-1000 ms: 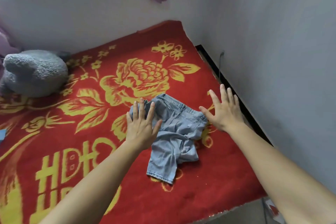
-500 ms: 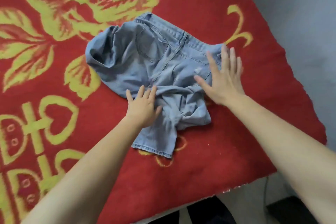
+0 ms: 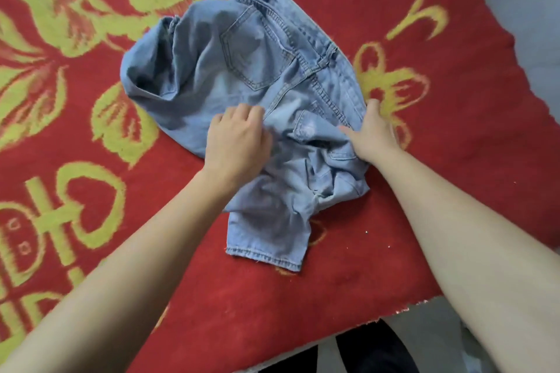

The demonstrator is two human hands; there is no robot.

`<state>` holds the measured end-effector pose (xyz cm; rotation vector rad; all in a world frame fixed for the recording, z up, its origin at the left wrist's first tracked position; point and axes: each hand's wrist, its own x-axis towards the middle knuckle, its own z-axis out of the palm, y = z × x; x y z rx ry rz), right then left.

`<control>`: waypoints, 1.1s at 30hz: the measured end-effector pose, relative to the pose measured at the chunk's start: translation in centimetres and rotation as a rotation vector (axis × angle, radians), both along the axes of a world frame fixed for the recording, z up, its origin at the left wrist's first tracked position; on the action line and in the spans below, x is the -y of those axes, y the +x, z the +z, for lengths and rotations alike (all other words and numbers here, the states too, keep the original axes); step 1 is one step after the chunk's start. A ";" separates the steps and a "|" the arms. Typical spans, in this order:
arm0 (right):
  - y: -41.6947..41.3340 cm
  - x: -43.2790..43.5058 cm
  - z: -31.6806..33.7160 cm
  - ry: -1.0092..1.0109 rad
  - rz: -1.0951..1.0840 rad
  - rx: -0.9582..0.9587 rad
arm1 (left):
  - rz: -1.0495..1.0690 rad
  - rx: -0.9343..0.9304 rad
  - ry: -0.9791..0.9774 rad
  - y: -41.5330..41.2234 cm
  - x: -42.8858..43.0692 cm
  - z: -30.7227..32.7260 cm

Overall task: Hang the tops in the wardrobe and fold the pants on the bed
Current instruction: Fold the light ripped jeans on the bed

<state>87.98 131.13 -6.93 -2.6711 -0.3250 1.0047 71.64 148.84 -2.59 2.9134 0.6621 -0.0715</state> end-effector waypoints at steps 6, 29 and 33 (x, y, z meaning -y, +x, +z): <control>0.5 0.1 -1.9 -0.021 0.092 -0.032 | -0.212 -0.073 0.175 14.2 -4.5 -0.2; -2.7 0.7 -0.1 -0.137 0.234 0.030 | 0.712 0.187 -0.836 -3.4 4.8 -3.1; -10.0 5.2 3.7 -0.281 0.350 -0.033 | 0.855 0.050 -0.800 -11.6 9.8 -0.3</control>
